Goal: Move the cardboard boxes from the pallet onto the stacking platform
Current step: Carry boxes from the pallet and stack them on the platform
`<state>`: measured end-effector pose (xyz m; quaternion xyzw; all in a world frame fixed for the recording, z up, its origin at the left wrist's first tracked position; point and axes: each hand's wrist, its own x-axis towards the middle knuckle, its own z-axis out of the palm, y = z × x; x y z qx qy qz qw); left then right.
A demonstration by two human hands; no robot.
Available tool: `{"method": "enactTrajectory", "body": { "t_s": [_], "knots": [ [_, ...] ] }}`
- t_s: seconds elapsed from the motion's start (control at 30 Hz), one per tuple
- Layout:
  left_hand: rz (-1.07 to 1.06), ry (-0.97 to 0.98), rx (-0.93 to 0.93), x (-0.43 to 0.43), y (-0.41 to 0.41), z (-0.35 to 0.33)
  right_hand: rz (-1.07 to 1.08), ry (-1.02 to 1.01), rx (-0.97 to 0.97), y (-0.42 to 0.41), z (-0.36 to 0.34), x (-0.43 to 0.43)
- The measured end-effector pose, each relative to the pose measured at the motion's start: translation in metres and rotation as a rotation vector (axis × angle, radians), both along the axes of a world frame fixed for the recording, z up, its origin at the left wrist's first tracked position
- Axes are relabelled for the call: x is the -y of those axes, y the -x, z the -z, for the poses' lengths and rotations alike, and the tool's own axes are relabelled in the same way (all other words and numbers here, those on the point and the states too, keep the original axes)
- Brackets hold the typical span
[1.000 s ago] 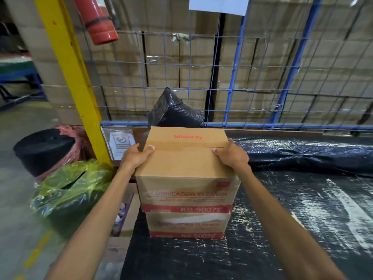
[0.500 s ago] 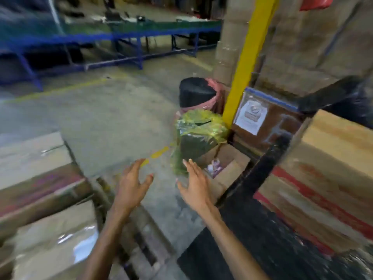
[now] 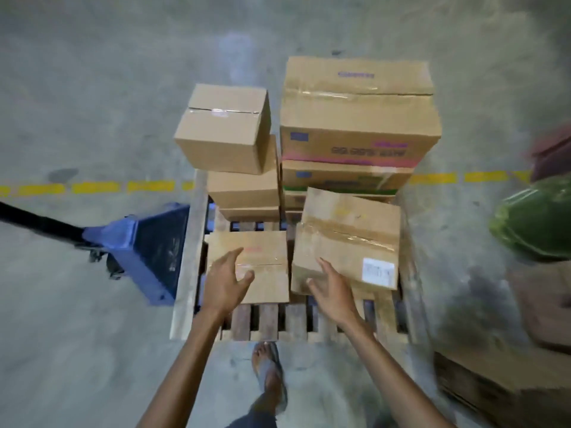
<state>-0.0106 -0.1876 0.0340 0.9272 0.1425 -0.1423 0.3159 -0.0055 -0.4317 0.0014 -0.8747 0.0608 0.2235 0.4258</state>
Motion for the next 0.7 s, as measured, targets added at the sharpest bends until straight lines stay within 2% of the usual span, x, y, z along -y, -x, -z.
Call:
{"method": "enactTrajectory", "body": {
  "t_s": [0.2,0.4,0.5,0.6,0.7],
  "knots": [
    [-0.184,0.062,-0.214,-0.133,-0.02,0.16,-0.059,0.028,-0.168,-0.019,0.165,-0.12],
    [-0.287,0.058,-0.317,-0.197,-0.037,0.323,-0.147,0.212,-0.04,-0.056,0.327,-0.168],
    [-0.381,0.081,-0.341,-0.215,-0.046,0.4,-0.038,0.254,0.008,-0.078,0.395,-0.174],
    [-0.478,0.174,-0.327,-0.214,-0.055,0.444,0.097,0.232,0.027,-0.088,0.429,-0.173],
    [-0.536,0.248,-0.293,-0.207,-0.052,0.48,0.301,0.18,-0.049,-0.083,0.451,-0.17]
  ]
}}
